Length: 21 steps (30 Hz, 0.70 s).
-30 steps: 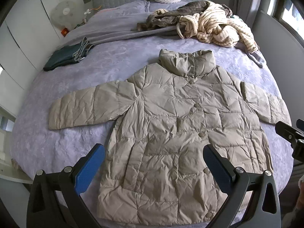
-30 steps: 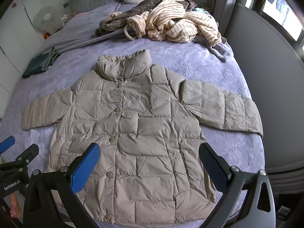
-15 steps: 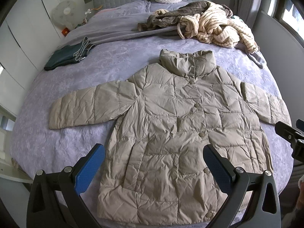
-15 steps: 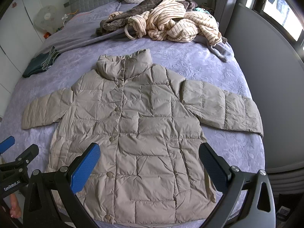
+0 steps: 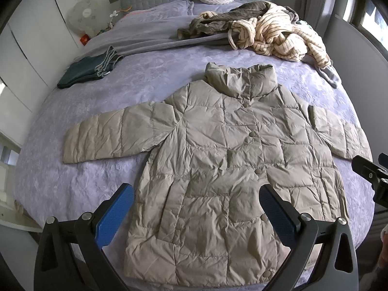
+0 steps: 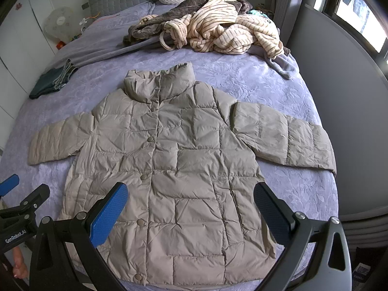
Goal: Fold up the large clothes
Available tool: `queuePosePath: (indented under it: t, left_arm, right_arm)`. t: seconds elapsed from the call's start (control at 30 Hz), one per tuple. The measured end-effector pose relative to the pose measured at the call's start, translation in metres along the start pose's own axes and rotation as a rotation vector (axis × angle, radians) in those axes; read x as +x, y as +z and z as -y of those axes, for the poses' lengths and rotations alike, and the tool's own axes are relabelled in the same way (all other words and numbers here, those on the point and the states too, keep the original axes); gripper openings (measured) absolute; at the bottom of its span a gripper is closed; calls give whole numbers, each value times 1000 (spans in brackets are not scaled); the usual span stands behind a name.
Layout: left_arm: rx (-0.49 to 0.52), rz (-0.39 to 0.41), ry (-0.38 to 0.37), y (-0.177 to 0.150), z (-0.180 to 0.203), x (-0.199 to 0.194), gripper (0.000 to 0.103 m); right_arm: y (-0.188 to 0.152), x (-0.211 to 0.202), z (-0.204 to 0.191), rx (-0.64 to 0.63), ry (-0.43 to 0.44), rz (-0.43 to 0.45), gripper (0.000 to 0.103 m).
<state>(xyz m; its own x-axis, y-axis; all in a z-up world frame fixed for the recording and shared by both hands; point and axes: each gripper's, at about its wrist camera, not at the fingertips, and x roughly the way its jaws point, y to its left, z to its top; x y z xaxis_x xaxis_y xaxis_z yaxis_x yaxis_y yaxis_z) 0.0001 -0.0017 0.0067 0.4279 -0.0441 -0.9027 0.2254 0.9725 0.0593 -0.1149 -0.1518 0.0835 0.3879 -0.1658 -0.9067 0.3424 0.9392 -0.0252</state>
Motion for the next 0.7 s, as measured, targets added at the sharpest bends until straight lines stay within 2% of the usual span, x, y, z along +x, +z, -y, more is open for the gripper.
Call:
queuePosePath:
  t: [0.7]
  left_arm:
    - [1, -2, 0, 0, 0, 0, 103]
  right_arm:
    - [2, 1, -3, 1, -1, -1, 103]
